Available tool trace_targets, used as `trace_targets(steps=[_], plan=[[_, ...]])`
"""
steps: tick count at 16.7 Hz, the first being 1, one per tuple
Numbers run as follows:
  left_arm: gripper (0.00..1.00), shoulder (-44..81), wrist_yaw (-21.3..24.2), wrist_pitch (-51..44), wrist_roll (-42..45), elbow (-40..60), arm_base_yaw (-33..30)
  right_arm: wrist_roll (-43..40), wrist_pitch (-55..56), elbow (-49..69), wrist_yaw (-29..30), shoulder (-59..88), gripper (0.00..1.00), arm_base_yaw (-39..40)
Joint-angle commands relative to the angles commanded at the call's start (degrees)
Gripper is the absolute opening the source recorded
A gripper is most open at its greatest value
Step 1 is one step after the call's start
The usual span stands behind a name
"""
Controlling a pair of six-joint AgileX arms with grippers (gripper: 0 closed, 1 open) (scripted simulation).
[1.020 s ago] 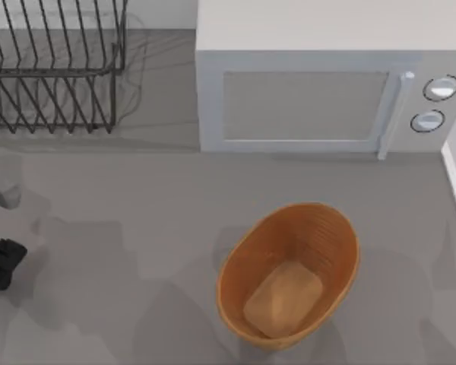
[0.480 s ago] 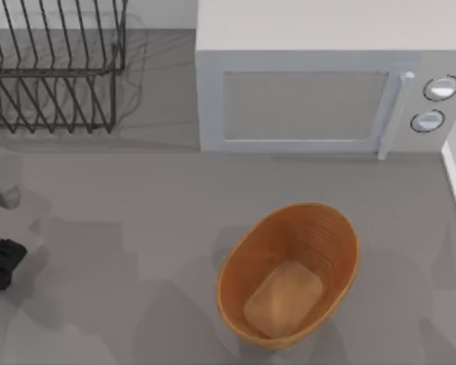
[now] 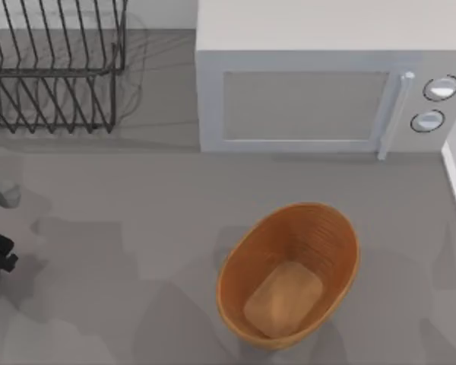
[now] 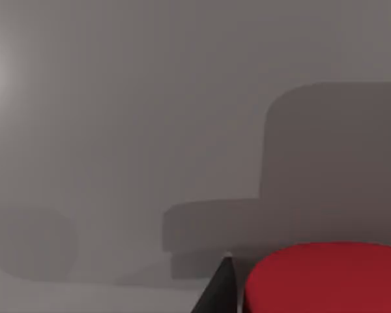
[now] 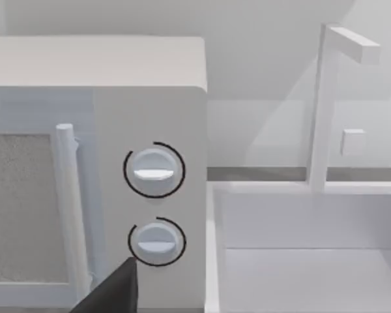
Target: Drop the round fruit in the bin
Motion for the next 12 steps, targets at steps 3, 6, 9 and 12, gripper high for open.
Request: trace_targets(steps=[3, 6, 9, 12], plan=[[0.00, 0.0, 0.0, 0.0, 0.0, 0.0, 0.0, 0.0, 0.0, 0.0, 0.0, 0.0, 1.00, 0.0], [0.00, 0.0, 0.0, 0.0, 0.0, 0.0, 0.0, 0.0, 0.0, 0.0, 0.0, 0.0, 1.00, 0.0], [0.00, -1.3, 0.3, -1.7, -0.2, 1.4, 0.0, 0.0, 0.0, 0.0, 0.0, 0.0, 1.00, 0.0], [0.00, -2.7, 0.3, -7.6, -0.3, 6.3, 0.2, 0.0, 0.0, 0.0, 0.0, 0.0, 1.00, 0.0]])
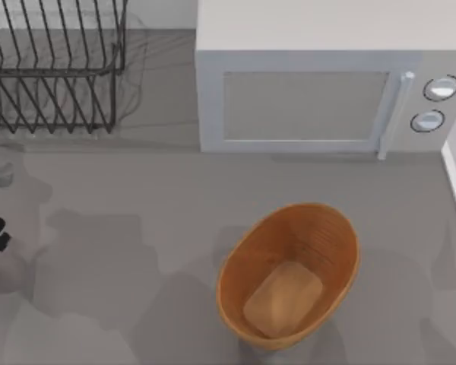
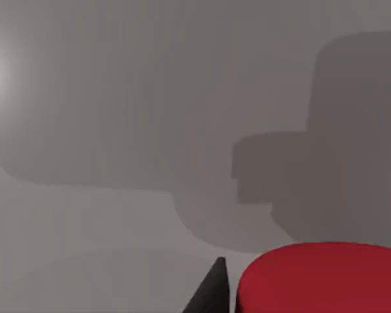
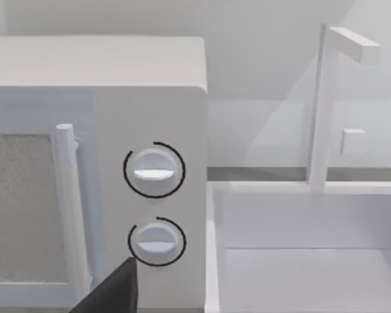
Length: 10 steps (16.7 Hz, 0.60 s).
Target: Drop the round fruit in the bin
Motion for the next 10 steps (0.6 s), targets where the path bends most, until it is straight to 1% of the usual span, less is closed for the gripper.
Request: trace_targets(steps=[6, 8, 10], plan=[[0.00, -5.7, 0.0, -21.9, 0.0, 13.9, -0.4, 0.0, 0.0, 0.0, 0.0, 0.0, 1.00, 0.0], [0.00, -7.5, 0.0, -26.2, -0.2, 17.4, -0.6, 0.0, 0.0, 0.0, 0.0, 0.0, 1.00, 0.0], [0.00, -8.6, 0.0, -28.0, -0.4, 18.9, -0.6, 0.0, 0.0, 0.0, 0.0, 0.0, 1.00, 0.0]])
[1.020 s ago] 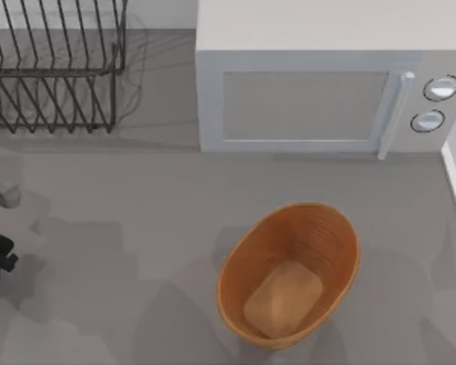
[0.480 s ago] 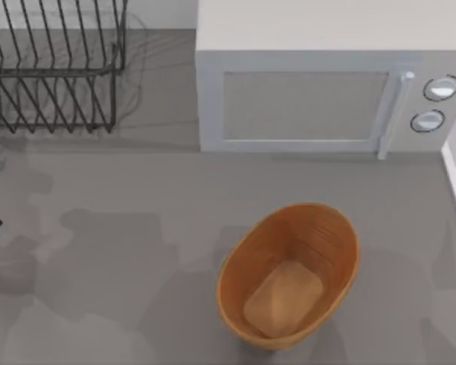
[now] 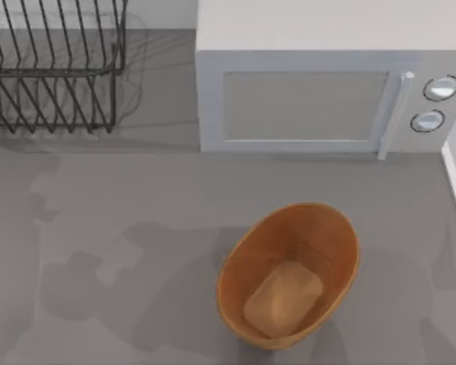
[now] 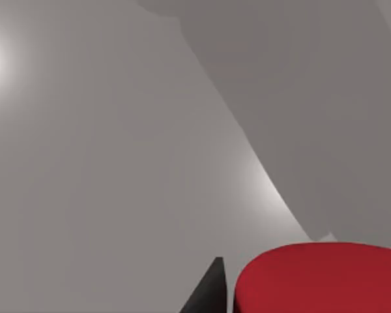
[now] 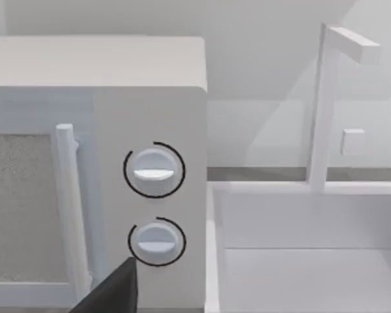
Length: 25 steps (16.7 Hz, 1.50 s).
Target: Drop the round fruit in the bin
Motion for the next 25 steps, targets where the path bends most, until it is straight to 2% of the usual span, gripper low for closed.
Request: trace_targets(steps=[6, 9, 12, 18, 20, 23, 25], plan=[[0.00, 0.7, 0.0, -0.2, 0.1, 0.6, -0.6, 0.0, 0.0, 0.0, 0.0, 0.0, 1.00, 0.0], [0.00, 4.3, -0.1, -1.8, 0.4, 5.5, -6.1, 0.0, 0.0, 0.0, 0.0, 0.0, 1.00, 0.0], [0.00, 9.9, -0.1, -4.3, 0.8, 13.0, -16.6, 0.0, 0.0, 0.0, 0.0, 0.0, 1.00, 0.0], [0.00, 22.8, 0.2, -9.7, 1.7, 30.1, -45.9, 0.0, 0.0, 0.0, 0.0, 0.0, 1.00, 0.0], [0.00, 26.1, 0.2, -10.8, 1.8, 35.1, -53.9, 0.0, 0.0, 0.0, 0.0, 0.0, 1.00, 0.0], [0.00, 29.3, 0.0, -11.7, 1.7, 40.2, -61.4, 0.0, 0.0, 0.0, 0.0, 0.0, 1.00, 0.0], [0.00, 30.1, 0.0, -11.9, 1.7, 41.5, -63.3, 0.0, 0.0, 0.0, 0.0, 0.0, 1.00, 0.0]])
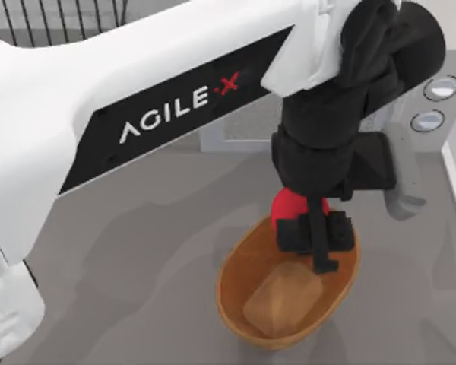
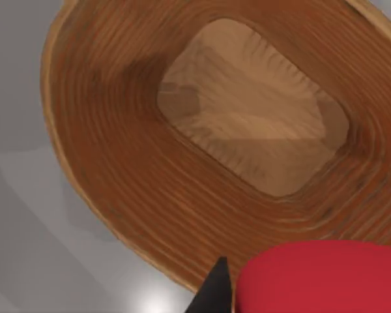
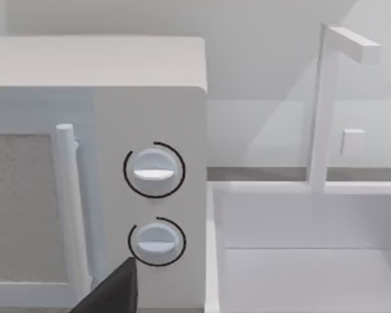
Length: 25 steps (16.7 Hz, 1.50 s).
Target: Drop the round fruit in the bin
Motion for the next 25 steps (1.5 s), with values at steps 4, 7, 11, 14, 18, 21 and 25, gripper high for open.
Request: trace_targets(steps=[4, 7, 11, 14, 18, 21, 25], plan=[[0.00, -0.2, 0.0, 0.1, 0.1, -0.1, 0.0, 0.0, 0.0, 0.0, 0.0, 0.0, 1.00, 0.0], [0.00, -0.4, 0.0, 2.4, 0.2, -2.4, 0.0, 0.0, 0.0, 0.0, 0.0, 0.0, 1.00, 0.0], [0.00, -0.9, 0.0, 11.7, 0.3, -12.6, 0.0, 0.0, 0.0, 0.0, 0.0, 0.0, 1.00, 0.0], [0.00, -1.0, 0.0, 16.2, 0.3, -17.1, 0.2, 0.0, 0.0, 0.0, 0.0, 0.0, 1.00, 0.0], [0.00, -0.9, 0.0, 16.4, 0.3, -17.4, 0.2, 0.0, 0.0, 0.0, 0.0, 0.0, 1.00, 0.0], [0.23, -0.9, 0.0, 16.4, 0.3, -17.4, 0.2, 0.0, 0.0, 0.0, 0.0, 0.0, 1.00, 0.0], [0.53, -0.9, 0.0, 16.4, 0.3, -17.4, 0.2, 0.0, 0.0, 0.0, 0.0, 0.0, 1.00, 0.0]])
